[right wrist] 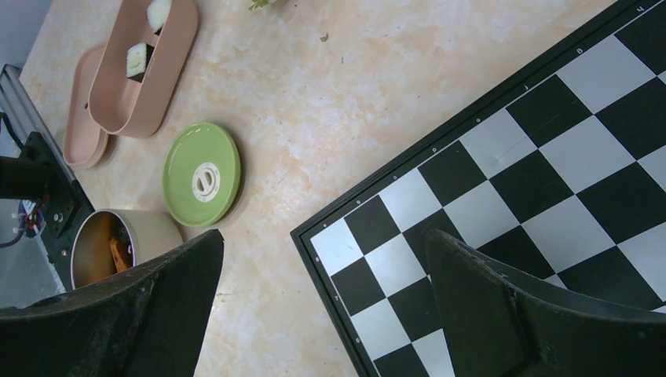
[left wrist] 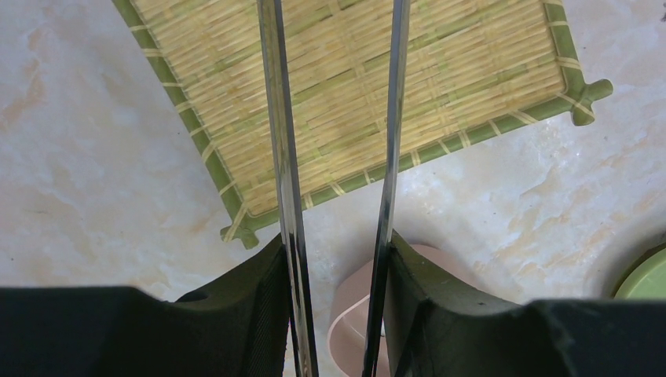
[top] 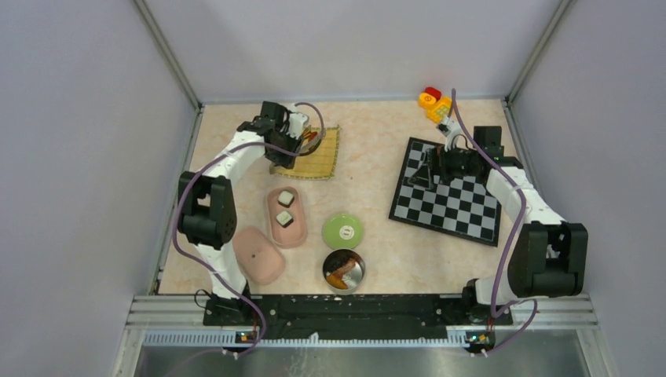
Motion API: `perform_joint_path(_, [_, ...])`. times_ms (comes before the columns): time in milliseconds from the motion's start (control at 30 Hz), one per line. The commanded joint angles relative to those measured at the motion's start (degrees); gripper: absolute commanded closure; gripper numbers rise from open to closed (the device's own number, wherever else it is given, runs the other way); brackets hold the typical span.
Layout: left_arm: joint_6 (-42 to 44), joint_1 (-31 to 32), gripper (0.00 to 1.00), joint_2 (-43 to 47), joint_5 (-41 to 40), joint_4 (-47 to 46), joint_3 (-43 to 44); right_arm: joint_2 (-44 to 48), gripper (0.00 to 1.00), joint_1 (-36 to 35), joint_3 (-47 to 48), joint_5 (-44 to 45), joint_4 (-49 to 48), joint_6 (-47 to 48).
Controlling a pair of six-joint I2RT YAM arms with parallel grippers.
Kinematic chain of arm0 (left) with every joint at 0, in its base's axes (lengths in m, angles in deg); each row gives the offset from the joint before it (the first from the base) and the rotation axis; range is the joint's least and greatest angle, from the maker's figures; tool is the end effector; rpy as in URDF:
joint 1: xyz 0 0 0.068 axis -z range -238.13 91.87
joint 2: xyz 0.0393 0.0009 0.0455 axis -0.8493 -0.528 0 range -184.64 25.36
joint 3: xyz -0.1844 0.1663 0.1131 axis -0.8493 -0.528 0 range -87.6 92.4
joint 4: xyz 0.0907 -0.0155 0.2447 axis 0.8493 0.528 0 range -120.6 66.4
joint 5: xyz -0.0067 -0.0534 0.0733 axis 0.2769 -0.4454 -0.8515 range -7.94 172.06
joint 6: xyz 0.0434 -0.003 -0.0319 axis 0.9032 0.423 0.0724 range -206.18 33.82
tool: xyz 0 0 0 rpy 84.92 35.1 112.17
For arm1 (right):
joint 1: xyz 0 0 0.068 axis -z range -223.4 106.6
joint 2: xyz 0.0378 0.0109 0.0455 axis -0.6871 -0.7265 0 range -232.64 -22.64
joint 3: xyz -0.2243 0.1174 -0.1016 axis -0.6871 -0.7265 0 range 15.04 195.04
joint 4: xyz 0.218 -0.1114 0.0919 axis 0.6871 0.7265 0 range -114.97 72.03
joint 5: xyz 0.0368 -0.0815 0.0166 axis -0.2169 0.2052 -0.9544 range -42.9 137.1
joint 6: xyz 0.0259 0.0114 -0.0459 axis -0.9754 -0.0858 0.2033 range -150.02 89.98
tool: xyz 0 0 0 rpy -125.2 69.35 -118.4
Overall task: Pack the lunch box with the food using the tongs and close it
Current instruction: Pick up the fake food from the plate.
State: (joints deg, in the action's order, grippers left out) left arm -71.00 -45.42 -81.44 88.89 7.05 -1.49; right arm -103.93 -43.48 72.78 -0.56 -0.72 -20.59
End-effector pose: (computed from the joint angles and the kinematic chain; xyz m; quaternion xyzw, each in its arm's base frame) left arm 0.3932 -0.0931 0.2426 0.2472 0.9282 -0.0514 0.2734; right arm 0.2944 0.0267 0.2590 -0.2157 0.8384 0.3488 0.3589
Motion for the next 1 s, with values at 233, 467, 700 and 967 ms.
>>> perform_joint_path(233, [1.31, 1.22, 0.55, -0.72, -4.21, -2.75, -1.97, 1.32, 0.02, 0.43, 0.89, -0.46, -0.62, 1.38])
perform_joint_path(467, [2.98, 1.35, 0.55, -0.47, -8.21, -3.14, -2.58, 1.45, 0.02, 0.43, 1.01, -0.37, -0.55, 1.38])
perform_joint_path(700, [3.04, 1.39, 0.63, 0.94, -8.07, -3.62, -2.32, 1.57, 0.02, 0.43, 1.01, -0.34, -0.58, 1.47])
perform_joint_path(967, [3.79, 1.27, 0.78, 4.33, -6.28, -1.92, 1.2, 1.54, 0.02, 0.43, 1.0, -0.31, -0.57, 1.47])
